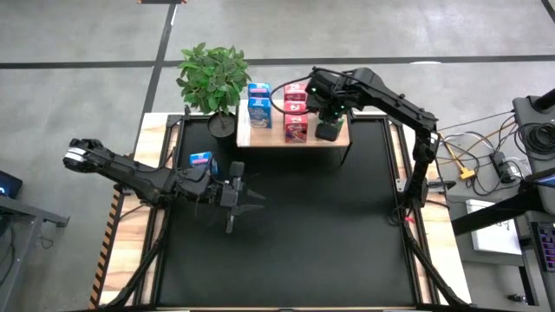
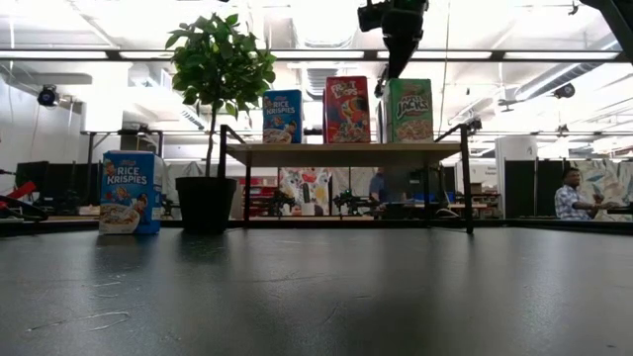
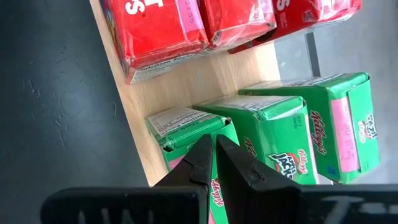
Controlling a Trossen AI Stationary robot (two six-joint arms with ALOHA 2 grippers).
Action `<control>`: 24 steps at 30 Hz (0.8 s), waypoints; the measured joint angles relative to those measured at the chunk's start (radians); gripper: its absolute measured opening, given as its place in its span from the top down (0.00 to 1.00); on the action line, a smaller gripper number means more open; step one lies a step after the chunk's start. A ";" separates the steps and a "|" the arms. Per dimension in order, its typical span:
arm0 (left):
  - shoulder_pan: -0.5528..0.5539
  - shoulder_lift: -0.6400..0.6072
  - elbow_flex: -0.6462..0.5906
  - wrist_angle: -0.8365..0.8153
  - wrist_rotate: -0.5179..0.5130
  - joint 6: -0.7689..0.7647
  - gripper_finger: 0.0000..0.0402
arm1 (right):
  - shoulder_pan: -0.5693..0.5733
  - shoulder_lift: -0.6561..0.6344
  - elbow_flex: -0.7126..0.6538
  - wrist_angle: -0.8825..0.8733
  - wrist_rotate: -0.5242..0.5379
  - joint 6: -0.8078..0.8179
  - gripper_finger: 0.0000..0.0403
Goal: Stack cereal on shelf
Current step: Put the green cereal box aligned with the other green cereal boxes on the shelf, then put the blue cereal box aligned with the other blue cereal boxes on the shelf
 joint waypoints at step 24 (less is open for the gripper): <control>-0.006 -0.030 0.009 -0.225 -0.072 -0.164 0.79 | 0.201 -0.132 -0.005 0.079 0.000 -0.006 0.97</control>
